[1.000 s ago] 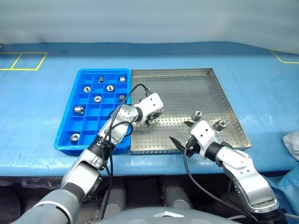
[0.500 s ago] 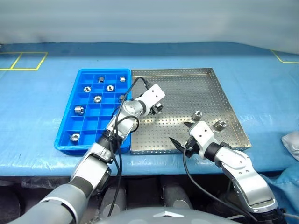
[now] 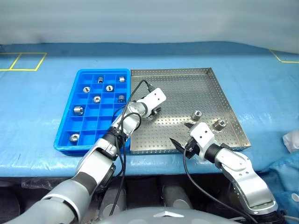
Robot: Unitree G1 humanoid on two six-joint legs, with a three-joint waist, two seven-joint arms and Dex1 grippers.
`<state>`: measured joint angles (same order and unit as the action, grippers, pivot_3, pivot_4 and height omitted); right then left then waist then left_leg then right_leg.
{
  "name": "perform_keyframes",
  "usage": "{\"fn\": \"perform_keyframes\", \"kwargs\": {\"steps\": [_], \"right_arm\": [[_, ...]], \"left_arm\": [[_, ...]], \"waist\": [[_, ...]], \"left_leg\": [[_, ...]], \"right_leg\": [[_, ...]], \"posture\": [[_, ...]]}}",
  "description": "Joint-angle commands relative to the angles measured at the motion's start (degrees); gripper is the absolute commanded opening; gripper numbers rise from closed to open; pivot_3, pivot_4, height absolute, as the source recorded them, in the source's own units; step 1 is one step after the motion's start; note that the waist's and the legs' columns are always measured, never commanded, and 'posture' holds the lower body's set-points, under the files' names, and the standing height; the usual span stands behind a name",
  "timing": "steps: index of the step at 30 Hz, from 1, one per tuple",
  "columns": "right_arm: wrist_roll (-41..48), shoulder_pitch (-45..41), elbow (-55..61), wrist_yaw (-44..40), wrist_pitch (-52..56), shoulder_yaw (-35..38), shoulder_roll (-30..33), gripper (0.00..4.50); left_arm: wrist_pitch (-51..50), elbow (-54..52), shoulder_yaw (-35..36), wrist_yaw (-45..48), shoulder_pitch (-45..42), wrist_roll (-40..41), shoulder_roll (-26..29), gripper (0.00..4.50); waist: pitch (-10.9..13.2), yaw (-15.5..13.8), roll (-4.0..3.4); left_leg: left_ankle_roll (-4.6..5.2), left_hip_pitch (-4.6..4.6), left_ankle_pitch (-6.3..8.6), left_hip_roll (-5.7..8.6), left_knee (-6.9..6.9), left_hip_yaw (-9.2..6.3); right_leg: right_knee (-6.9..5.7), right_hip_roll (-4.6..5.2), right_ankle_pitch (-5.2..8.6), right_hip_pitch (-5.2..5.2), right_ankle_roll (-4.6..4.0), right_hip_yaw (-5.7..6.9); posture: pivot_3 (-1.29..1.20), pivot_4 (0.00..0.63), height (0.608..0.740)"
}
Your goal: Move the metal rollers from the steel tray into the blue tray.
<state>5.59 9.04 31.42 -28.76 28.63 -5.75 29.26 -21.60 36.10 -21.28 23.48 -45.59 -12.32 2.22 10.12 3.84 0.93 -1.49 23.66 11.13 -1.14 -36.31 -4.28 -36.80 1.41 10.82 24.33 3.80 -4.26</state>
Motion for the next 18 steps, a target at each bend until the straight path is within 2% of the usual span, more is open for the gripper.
{"fn": "perform_keyframes", "kwargs": {"steps": [1, 10, 18], "right_arm": [[-0.22, -1.05, 1.09, 0.06, -1.25, 0.21, 0.05, 4.50], [-0.42, -2.16, -0.04, -0.38, -1.56, -0.72, -0.19, 4.50], [-0.50, -3.18, -1.10, -0.71, -2.22, -1.56, -0.45, 4.50]], "left_arm": [[0.50, -2.18, 0.99, 1.06, 1.00, 0.98, -0.25, 1.78], [-2.98, -12.96, 7.06, 4.19, 5.16, 8.43, -0.70, 1.78], [-10.06, -26.55, 12.29, 8.65, 8.80, 18.47, -0.09, 1.78]], "waist": [[0.00, -0.02, 0.00], [0.00, -0.18, 0.00], [0.00, -0.29, 0.00]], "left_leg": [[0.00, 0.00, 0.00, 0.00, 0.01, 0.00], [0.00, 0.01, 0.00, 0.00, 0.02, 0.00], [0.00, 0.00, 0.00, -0.01, 0.02, 0.00]], "right_leg": [[0.01, 0.00, 0.00, 0.00, 0.00, 0.00], [0.01, 0.00, 0.00, 0.01, 0.00, 0.00], [0.00, 0.00, 0.00, 0.00, 0.00, 0.00]], "posture": [[-0.05, 0.150, 0.740], [-0.03, 0.150, 0.740], [0.00, 0.150, 0.740]]}}
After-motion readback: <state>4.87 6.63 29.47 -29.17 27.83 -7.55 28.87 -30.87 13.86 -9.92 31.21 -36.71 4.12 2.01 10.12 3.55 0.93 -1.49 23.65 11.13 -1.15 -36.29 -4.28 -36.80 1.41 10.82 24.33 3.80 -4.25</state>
